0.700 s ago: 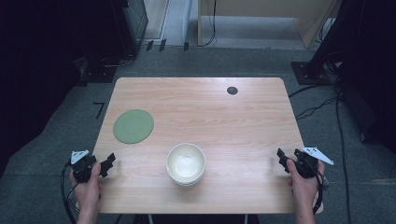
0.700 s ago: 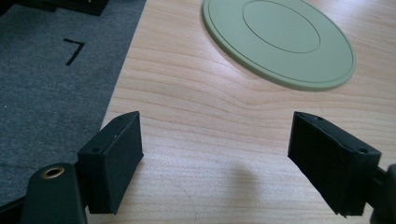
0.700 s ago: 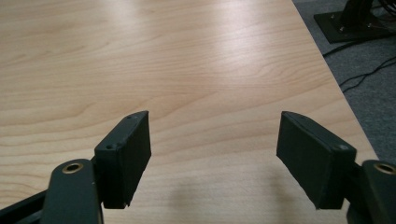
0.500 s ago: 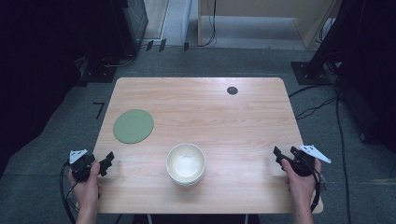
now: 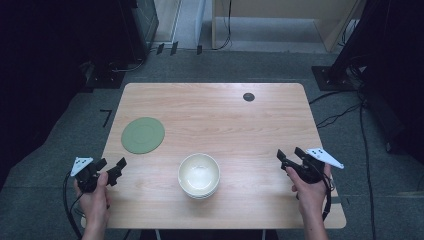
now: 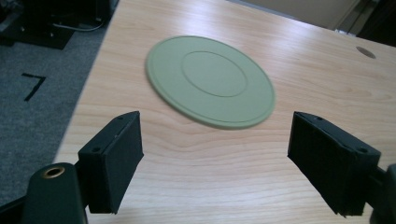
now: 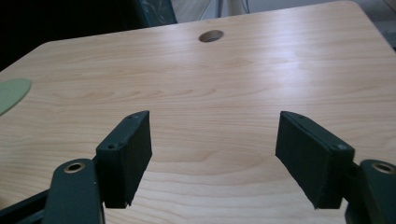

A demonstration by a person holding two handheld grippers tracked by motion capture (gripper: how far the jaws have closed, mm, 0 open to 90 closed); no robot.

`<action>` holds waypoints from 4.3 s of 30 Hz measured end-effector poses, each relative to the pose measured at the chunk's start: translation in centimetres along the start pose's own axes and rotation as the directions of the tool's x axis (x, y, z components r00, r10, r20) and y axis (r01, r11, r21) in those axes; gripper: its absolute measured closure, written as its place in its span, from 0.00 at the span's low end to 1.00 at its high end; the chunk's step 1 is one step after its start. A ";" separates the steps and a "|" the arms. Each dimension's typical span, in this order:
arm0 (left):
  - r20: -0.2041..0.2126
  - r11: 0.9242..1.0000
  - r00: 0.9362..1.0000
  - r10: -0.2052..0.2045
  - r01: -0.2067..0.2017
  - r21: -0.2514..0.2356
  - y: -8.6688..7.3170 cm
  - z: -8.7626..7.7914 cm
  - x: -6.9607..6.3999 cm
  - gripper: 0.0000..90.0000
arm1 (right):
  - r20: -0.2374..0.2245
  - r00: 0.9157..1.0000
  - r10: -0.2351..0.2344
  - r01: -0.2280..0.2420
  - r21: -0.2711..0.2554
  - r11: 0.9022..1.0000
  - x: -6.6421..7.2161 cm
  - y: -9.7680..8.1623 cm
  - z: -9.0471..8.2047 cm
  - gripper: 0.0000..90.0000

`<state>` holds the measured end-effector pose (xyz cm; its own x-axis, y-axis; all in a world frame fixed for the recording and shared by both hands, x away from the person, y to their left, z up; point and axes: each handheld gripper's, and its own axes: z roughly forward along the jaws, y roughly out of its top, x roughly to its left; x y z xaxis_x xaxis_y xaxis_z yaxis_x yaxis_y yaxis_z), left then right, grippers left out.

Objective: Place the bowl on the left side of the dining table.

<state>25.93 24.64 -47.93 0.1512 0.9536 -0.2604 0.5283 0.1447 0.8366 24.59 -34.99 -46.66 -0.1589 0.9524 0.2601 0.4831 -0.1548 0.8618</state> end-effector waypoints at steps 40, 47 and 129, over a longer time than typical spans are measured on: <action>0.189 0.990 0.972 0.143 -0.140 -0.025 3.3 1.9 -10.6 0.19 | -0.260 0.958 -0.121 0.126 0.004 0.992 11.5 3.6 2.2 0.33; 0.222 0.988 0.963 0.154 -0.153 -0.020 3.1 1.8 -11.8 0.19 | -0.305 0.943 -0.136 0.151 0.028 0.988 13.2 3.1 2.3 0.37; 0.369 0.934 0.879 0.302 -0.351 0.072 0.7 2.5 -17.7 0.42 | -0.306 0.888 -0.343 0.391 0.110 0.914 19.3 -0.6 3.3 0.88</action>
<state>25.68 7.19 -43.94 0.6010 0.7842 -0.1545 0.5002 -0.2182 0.8379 24.03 -15.69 -43.64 -0.5705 0.8185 0.0685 0.4741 0.2600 0.8412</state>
